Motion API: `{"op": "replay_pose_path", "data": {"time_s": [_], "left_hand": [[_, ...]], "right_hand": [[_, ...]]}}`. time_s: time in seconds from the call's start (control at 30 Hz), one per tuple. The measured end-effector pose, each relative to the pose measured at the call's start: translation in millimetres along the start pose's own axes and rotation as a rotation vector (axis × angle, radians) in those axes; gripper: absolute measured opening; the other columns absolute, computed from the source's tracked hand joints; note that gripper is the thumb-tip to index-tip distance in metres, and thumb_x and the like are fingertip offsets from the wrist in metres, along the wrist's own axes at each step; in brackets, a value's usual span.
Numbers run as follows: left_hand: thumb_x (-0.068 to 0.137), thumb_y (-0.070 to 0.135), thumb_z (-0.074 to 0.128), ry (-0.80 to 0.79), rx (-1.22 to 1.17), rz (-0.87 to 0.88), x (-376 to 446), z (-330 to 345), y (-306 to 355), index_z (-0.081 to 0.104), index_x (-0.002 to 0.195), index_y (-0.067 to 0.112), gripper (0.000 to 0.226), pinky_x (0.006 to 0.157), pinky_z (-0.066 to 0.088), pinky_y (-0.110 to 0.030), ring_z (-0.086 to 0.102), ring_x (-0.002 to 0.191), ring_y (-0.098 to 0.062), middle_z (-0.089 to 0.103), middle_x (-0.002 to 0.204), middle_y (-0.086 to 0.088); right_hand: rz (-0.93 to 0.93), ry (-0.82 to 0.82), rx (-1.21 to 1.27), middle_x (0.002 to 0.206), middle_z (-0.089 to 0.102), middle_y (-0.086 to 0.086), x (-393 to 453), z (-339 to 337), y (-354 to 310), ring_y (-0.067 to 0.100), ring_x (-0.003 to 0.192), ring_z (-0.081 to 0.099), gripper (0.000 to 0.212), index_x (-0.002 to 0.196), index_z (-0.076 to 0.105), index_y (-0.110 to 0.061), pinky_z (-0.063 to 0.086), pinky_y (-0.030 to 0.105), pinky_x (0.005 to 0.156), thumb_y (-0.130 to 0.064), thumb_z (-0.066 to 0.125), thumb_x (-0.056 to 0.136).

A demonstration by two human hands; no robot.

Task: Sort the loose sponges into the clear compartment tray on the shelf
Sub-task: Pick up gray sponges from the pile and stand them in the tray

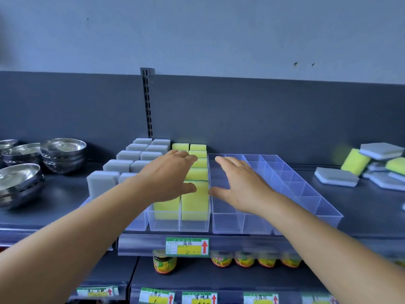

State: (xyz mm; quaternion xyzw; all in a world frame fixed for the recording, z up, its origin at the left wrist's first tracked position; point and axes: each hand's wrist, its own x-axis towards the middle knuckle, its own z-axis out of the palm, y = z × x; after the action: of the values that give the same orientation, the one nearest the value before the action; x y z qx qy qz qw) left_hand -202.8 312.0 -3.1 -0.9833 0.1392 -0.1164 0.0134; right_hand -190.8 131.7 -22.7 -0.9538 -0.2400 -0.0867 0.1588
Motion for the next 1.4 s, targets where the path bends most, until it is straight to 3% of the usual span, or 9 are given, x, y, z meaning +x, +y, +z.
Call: {"op": "replay_pose_path", "data": {"time_s": [0.17, 0.4, 0.57, 0.7, 0.83, 0.97, 1.2, 1.3, 1.4], "left_hand": [[0.089, 0.046, 0.055, 0.017, 0.001, 0.116, 27, 1, 46, 0.038, 0.14, 0.018, 0.06, 0.102, 0.036, -0.03, 0.038, 0.132, -0.017, 0.044, 0.143, 0.004], [0.091, 0.05, 0.051, 0.016, -0.021, 0.234, 83, 10, 125, 0.031, 0.146, 0.019, 0.067, 0.11, 0.031, -0.028, 0.033, 0.138, -0.015, 0.038, 0.149, 0.005], [0.093, 0.05, 0.047, -0.014, -0.043, 0.28, 133, 21, 195, 0.027, 0.148, 0.02, 0.066, 0.113, 0.029, -0.031, 0.03, 0.14, -0.016, 0.034, 0.152, 0.005], [0.093, 0.047, 0.048, -0.028, -0.058, 0.307, 174, 34, 255, 0.035, 0.142, 0.017, 0.06, 0.109, 0.034, -0.035, 0.035, 0.136, -0.018, 0.042, 0.146, 0.002], [0.093, 0.045, 0.048, -0.052, -0.061, 0.324, 210, 51, 309, 0.039, 0.139, 0.016, 0.055, 0.108, 0.035, -0.033, 0.038, 0.133, -0.018, 0.044, 0.143, 0.003], [0.094, 0.043, 0.047, -0.086, -0.036, 0.363, 238, 66, 352, 0.037, 0.141, 0.017, 0.055, 0.108, 0.032, -0.032, 0.038, 0.133, -0.019, 0.042, 0.144, 0.002], [0.092, 0.043, 0.05, -0.214, 0.023, 0.385, 281, 101, 386, 0.04, 0.137, 0.013, 0.055, 0.106, 0.034, -0.035, 0.041, 0.132, -0.022, 0.041, 0.145, 0.0], [0.094, 0.039, 0.047, -0.266, 0.047, 0.349, 296, 117, 384, 0.035, 0.141, 0.012, 0.056, 0.109, 0.032, -0.037, 0.035, 0.137, -0.023, 0.034, 0.15, -0.002], [0.095, 0.032, 0.042, -0.277, 0.042, 0.294, 309, 130, 375, 0.041, 0.134, 0.012, 0.043, 0.106, 0.033, -0.04, 0.03, 0.137, -0.027, 0.035, 0.143, -0.005]], "right_hand": [[0.082, 0.009, -0.06, 0.158, 0.014, -0.007, -14, -20, 44, 0.015, 0.145, 0.012, 0.082, 0.151, 0.011, -0.019, 0.016, 0.029, 0.116, -0.05, 0.054, 0.089], [0.187, 0.035, -0.108, 0.159, 0.014, -0.003, -40, -47, 134, 0.015, 0.146, 0.01, 0.08, 0.151, 0.014, -0.017, 0.014, 0.03, 0.117, -0.05, 0.053, 0.089], [0.269, 0.016, -0.128, 0.159, 0.013, -0.003, -64, -70, 211, 0.016, 0.147, 0.01, 0.079, 0.152, 0.013, -0.017, 0.012, 0.03, 0.118, -0.05, 0.05, 0.091], [0.322, 0.019, -0.148, 0.157, 0.021, -0.001, -83, -91, 274, 0.017, 0.144, 0.017, 0.074, 0.149, 0.021, -0.015, 0.017, 0.028, 0.113, -0.049, 0.051, 0.091], [0.36, -0.002, -0.155, 0.159, 0.014, -0.005, -97, -105, 328, 0.015, 0.146, 0.012, 0.075, 0.152, 0.013, -0.019, 0.014, 0.029, 0.115, -0.048, 0.049, 0.092], [0.409, -0.032, -0.181, 0.157, 0.018, -0.002, -115, -112, 374, 0.019, 0.144, 0.016, 0.074, 0.15, 0.016, -0.018, 0.016, 0.032, 0.115, -0.048, 0.05, 0.091], [0.627, -0.266, -0.223, 0.147, 0.033, 0.002, -143, -103, 430, 0.029, 0.134, 0.032, 0.052, 0.139, 0.036, -0.019, 0.034, 0.042, 0.108, -0.033, 0.052, 0.092], [0.672, -0.246, -0.21, 0.146, 0.032, -0.001, -144, -95, 439, 0.029, 0.132, 0.032, 0.052, 0.141, 0.033, -0.024, 0.038, 0.044, 0.105, -0.02, 0.05, 0.092], [0.664, -0.179, -0.238, 0.139, 0.042, 0.002, -134, -88, 444, 0.029, 0.125, 0.04, 0.046, 0.133, 0.043, -0.022, 0.041, 0.042, 0.101, -0.018, 0.054, 0.089]]}}
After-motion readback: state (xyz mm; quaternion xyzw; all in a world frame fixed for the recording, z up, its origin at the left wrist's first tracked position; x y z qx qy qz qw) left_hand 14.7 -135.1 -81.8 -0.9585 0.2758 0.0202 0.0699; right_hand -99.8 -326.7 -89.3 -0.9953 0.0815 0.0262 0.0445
